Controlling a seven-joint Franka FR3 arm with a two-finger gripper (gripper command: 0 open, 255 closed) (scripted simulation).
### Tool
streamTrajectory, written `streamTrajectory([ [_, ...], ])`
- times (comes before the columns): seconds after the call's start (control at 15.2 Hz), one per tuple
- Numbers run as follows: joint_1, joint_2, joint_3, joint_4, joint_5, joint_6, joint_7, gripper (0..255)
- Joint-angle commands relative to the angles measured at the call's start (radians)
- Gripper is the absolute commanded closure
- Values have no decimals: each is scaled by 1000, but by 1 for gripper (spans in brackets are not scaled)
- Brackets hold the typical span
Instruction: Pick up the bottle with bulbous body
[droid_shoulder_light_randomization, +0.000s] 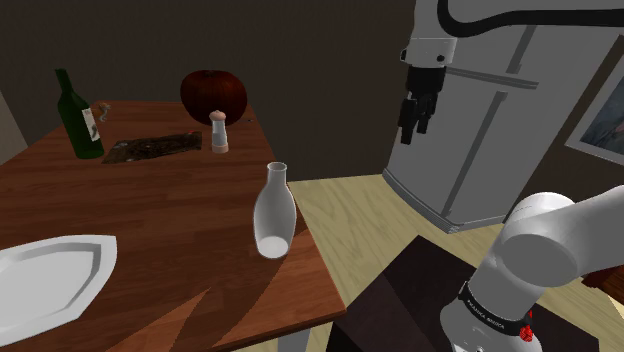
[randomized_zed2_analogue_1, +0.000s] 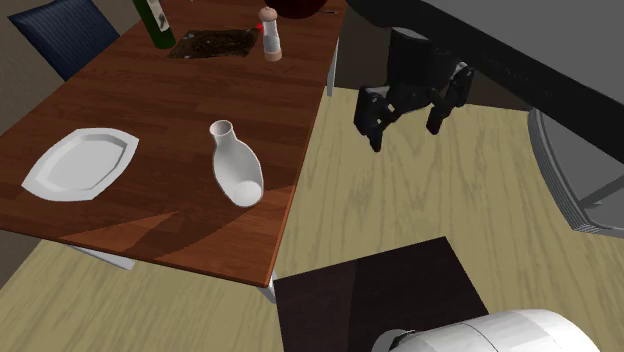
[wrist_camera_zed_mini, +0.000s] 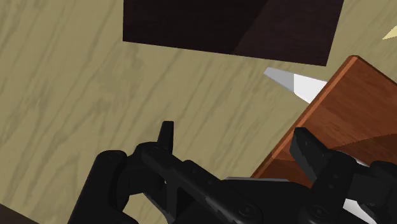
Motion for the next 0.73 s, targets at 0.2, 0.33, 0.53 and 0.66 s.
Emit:
streamTrajectory([
  [0.2, 16, 64, 51, 23, 49, 36, 71, 0],
  [0.33, 25, 111, 83, 44, 79, 60, 118, 0],
  [0.53, 38, 188, 131, 85, 116, 95, 186, 0],
  [0.66, 46, 244, 161, 118, 136, 118, 231, 0],
])
